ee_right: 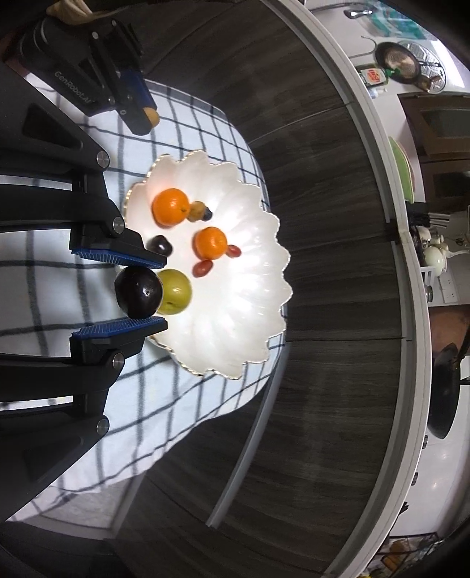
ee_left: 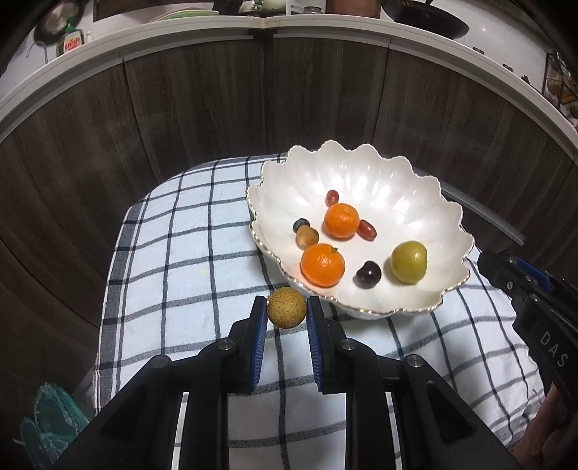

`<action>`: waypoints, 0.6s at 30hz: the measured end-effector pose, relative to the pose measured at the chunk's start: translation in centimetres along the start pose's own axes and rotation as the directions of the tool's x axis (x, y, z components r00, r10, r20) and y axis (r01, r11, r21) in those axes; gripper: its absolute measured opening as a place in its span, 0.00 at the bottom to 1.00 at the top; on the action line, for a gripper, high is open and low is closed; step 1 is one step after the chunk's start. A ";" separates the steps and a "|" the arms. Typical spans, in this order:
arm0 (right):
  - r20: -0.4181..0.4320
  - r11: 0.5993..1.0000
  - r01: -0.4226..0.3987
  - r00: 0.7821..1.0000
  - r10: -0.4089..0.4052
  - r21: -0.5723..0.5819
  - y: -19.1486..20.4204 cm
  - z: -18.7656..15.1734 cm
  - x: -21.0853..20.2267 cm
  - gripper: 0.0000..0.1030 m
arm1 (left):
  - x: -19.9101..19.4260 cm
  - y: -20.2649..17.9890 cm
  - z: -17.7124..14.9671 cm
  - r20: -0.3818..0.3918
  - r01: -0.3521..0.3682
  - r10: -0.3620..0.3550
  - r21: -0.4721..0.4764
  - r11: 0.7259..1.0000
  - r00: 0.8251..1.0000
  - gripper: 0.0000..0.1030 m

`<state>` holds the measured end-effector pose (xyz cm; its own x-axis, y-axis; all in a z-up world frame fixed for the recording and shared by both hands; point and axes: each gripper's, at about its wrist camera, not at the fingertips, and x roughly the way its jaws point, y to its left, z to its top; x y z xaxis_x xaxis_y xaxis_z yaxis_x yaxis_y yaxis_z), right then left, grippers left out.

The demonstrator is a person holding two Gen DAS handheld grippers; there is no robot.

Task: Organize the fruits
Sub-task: 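Lift and carry the longan and dark plum over the white bowl with both tools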

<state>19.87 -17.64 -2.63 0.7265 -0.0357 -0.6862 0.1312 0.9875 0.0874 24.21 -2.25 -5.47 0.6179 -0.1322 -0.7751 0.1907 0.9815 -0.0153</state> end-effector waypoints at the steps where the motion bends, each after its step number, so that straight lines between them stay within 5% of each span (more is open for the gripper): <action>1: 0.004 1.000 -0.001 1.000 0.001 -0.003 -0.2 0.3 0.1 0.28 | 0.0 -0.1 0.2 0.000 -0.003 0.003 -0.002 1.000 1.000 0.22; 18: 0.016 0.999 -0.008 1.000 0.008 -0.033 -2.6 4.3 1.7 0.28 | 1.0 -2.5 3.6 -0.012 -0.016 0.016 -0.019 1.000 1.000 0.22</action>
<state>23.65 -20.93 -0.94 0.7384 -0.0301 -0.6736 0.1032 0.9923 0.0688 27.11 -5.32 -3.99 0.6114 -0.1151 -0.7829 0.1662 0.9860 -0.0151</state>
